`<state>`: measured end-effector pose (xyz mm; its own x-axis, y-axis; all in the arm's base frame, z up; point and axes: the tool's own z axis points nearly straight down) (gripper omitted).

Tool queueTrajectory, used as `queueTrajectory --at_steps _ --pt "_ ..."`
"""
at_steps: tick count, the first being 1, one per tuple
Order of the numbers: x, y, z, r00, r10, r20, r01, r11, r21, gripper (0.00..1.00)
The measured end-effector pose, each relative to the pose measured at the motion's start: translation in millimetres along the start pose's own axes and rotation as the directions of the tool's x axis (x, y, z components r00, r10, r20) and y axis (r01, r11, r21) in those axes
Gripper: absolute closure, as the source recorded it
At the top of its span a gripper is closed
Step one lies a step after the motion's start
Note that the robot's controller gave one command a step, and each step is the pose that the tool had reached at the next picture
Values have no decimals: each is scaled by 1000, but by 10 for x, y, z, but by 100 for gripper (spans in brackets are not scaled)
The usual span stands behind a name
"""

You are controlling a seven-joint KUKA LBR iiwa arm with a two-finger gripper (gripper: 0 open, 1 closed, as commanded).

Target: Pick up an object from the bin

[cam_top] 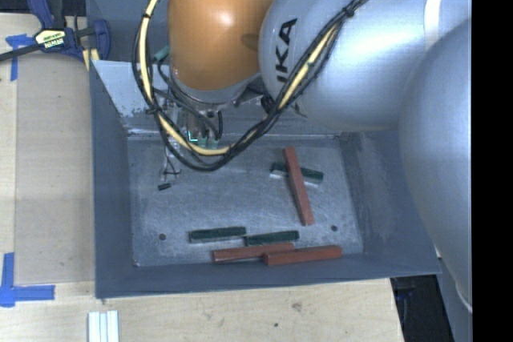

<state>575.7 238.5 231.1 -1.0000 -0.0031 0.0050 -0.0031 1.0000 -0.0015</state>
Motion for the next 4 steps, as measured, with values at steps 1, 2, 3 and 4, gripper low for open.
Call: queueTrajectory --at_steps 1,2,3,4 --pt "-17 -13 -47 1000 3 8 -3 1000 -3 0" --pt "106 -556 825 1000 -5 10 5 1000 -4 0" --pt "140 -1242 756 961 -277 6 277 961 0 0" --pt "685 -1406 872 983 -182 1 182 983 -1 0"
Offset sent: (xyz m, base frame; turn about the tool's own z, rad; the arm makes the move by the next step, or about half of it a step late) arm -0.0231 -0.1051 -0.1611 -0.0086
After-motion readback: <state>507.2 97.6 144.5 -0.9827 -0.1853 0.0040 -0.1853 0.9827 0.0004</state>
